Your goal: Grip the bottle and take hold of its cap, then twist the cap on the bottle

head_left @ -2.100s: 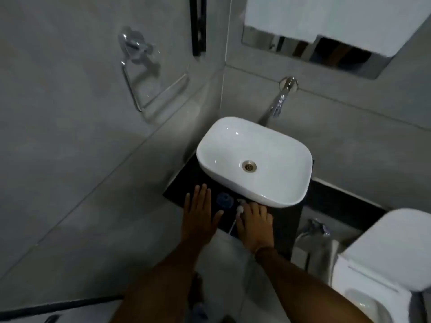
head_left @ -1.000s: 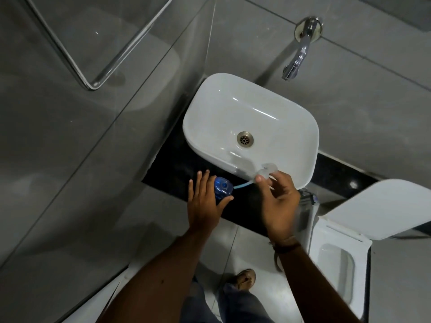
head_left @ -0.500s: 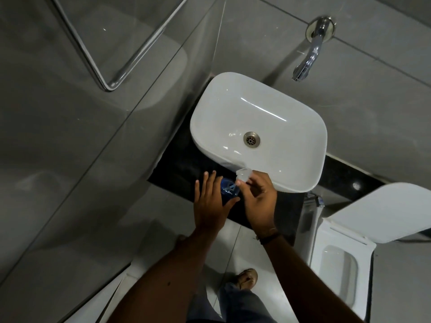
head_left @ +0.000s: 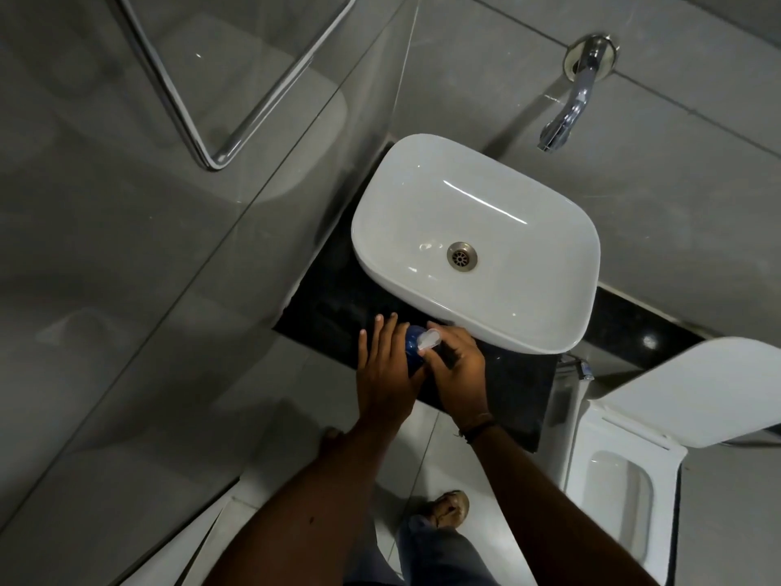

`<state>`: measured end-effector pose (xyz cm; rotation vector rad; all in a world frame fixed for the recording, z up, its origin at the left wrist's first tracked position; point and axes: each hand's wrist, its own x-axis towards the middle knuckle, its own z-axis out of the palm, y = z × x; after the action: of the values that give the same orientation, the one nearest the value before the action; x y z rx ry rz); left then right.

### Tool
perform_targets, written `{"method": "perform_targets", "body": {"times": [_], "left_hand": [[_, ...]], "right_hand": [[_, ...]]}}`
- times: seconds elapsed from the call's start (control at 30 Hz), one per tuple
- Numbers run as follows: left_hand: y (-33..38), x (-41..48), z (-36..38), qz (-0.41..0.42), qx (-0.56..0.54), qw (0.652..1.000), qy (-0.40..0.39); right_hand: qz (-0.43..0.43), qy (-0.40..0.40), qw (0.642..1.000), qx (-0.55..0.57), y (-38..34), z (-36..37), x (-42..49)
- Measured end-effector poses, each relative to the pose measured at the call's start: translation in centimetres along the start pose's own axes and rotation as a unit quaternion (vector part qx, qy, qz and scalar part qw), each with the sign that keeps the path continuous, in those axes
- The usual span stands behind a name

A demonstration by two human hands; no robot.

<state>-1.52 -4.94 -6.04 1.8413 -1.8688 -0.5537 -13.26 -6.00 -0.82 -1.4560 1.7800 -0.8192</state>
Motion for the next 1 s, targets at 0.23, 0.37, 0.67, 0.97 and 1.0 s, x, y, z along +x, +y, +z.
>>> {"method": "perform_targets", "body": {"times": [0.23,0.37,0.67,0.97,1.0], "left_hand": [[-0.1,0.0,0.1,0.002,0.000,1.000,0.014],[0.1,0.0,0.3,-0.002,-0.001,1.000,0.025],[0.0,0.1,0.3,-0.004,-0.028,0.999,0.034],[-0.4,0.3,0.4,-0.007,-0.026,1.000,0.007],[-0.4,0.3,0.4,-0.008,-0.025,1.000,0.003]], "right_hand": [[0.017,0.081,0.996,-0.016,-0.5,-0.7,-0.2],[0.001,0.007,1.000,-0.030,-0.4,-0.6,-0.3],[0.012,-0.042,0.999,-0.004,0.0,-0.9,0.0],[0.008,-0.087,0.996,0.021,-0.2,-2.1,1.4],[0.002,-0.100,0.995,0.008,-0.3,-2.0,1.5]]}}
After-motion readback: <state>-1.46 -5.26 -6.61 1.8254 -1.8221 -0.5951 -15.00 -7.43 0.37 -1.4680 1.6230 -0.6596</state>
